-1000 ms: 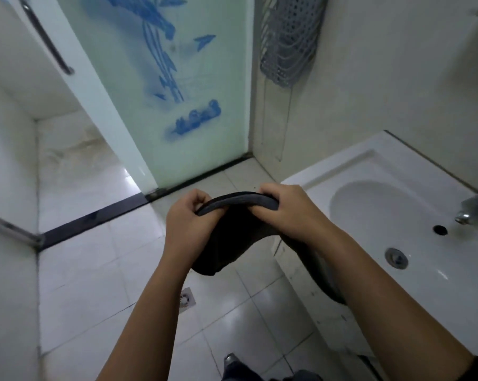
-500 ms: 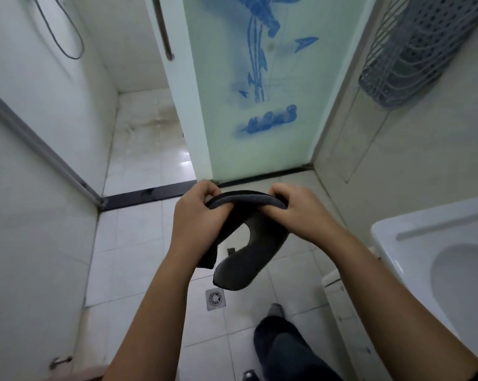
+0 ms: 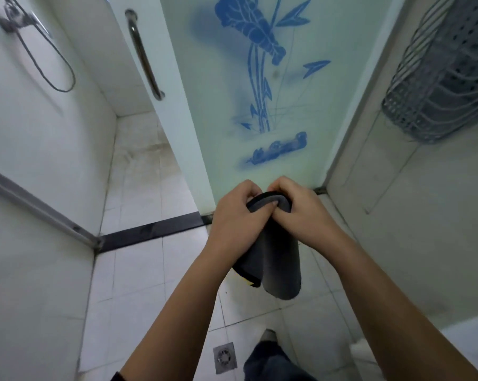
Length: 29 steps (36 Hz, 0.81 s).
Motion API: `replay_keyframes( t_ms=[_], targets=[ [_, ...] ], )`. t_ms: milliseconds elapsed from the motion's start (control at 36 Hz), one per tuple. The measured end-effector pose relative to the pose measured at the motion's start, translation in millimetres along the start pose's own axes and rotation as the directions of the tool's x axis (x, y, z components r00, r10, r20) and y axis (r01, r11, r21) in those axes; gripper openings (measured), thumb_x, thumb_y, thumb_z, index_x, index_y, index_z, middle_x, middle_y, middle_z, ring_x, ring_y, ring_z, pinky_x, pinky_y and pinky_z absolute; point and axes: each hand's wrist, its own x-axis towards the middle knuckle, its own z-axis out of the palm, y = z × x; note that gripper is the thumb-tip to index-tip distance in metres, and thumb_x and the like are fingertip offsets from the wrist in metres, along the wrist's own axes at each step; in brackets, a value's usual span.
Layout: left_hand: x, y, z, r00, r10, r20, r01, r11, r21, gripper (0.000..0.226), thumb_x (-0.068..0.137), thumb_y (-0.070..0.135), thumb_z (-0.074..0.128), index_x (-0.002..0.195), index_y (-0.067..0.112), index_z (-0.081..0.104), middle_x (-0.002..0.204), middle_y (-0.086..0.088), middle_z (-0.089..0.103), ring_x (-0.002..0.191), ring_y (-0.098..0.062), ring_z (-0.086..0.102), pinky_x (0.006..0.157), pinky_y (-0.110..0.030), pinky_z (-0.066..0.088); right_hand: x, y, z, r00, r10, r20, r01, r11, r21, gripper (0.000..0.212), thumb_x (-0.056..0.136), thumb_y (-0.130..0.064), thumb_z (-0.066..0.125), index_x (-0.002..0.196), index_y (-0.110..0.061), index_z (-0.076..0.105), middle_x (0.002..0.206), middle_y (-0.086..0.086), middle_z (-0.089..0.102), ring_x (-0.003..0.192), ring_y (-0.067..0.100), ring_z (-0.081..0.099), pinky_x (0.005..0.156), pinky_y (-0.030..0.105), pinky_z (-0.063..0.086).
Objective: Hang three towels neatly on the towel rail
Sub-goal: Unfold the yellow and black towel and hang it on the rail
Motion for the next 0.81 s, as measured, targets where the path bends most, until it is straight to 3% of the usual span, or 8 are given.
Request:
replay_keyframes(
  t_ms=[194,333,472,583,694,750,806],
  targets=[
    [69,-4,-3,0.993,0.016,0.115,-0.016,1.000,-0.005,0.023,0.077,0.023,0.067,0.066,0.027,0.047,0.060,0.010,0.051,0.054,0.000,0.048,0.050,-0.008,0.036,61,7,-14,1.000,0.005,-0.022,-0.005,1.000,-0.003,0.020,0.076,-0.006,0.054,0.080,-0.025,0.055,0.070,0.000,0.061,0.063,0.010,0.052,0.054,0.011,0.037],
    [113,-20,7,0.977,0.000,0.213,0.009,0.999,-0.041,0.021,0.077,0.023,0.068,0.066,0.023,0.050,0.060,0.009,0.052,0.055,-0.003,0.047,0.050,-0.009,0.035,96,18,-27,0.990,0.051,-0.133,-0.050,0.999,0.010,0.026,0.074,-0.001,0.052,0.077,-0.027,0.053,0.072,0.006,0.063,0.067,0.016,0.054,0.059,0.025,0.039],
    [168,-42,15,0.932,0.015,0.362,0.001,0.999,-0.044,0.025,0.077,0.016,0.066,0.061,0.025,0.049,0.055,0.009,0.047,0.053,-0.005,0.043,0.047,-0.009,0.033,135,37,-40,0.952,0.162,-0.259,-0.161,0.987,0.028,0.026,0.078,-0.003,0.050,0.077,-0.029,0.053,0.067,-0.006,0.058,0.064,0.011,0.052,0.058,0.023,0.040],
    [229,-39,22,0.919,0.097,0.383,-0.046,0.989,-0.140,0.027,0.076,0.009,0.065,0.061,0.025,0.049,0.056,0.009,0.047,0.051,0.001,0.042,0.049,-0.012,0.031,171,46,-49,0.917,0.236,-0.321,-0.262,0.964,-0.039,0.015,0.085,-0.010,0.053,0.080,-0.023,0.057,0.068,-0.012,0.056,0.067,0.009,0.052,0.056,0.011,0.036],
    [288,-18,29,0.850,0.224,0.476,-0.120,0.964,-0.239,0.024,0.077,0.007,0.064,0.064,0.021,0.050,0.059,0.006,0.048,0.053,-0.001,0.042,0.052,-0.015,0.034,205,47,-56,0.867,0.298,-0.400,-0.340,0.940,-0.038,0.014,0.087,-0.017,0.055,0.074,-0.019,0.057,0.066,-0.004,0.055,0.066,0.014,0.050,0.054,0.018,0.033],
    [308,-8,33,0.805,0.279,0.524,-0.153,0.951,-0.270,0.019,0.078,0.006,0.064,0.068,0.017,0.052,0.062,0.003,0.049,0.057,-0.005,0.044,0.054,-0.018,0.035,216,44,-61,0.850,0.316,-0.422,-0.378,0.923,-0.068,0.009,0.087,-0.017,0.056,0.081,-0.011,0.061,0.073,0.003,0.059,0.072,0.017,0.053,0.056,0.024,0.032],
    [327,0,37,0.755,0.316,0.575,-0.159,0.938,-0.307,0.019,0.079,0.007,0.064,0.069,0.019,0.052,0.064,0.002,0.051,0.059,-0.006,0.046,0.056,-0.019,0.037,225,42,-66,0.822,0.322,-0.469,-0.396,0.916,-0.065,0.011,0.086,-0.015,0.058,0.075,-0.019,0.059,0.070,-0.002,0.057,0.071,0.015,0.051,0.055,0.020,0.032]
  ],
)
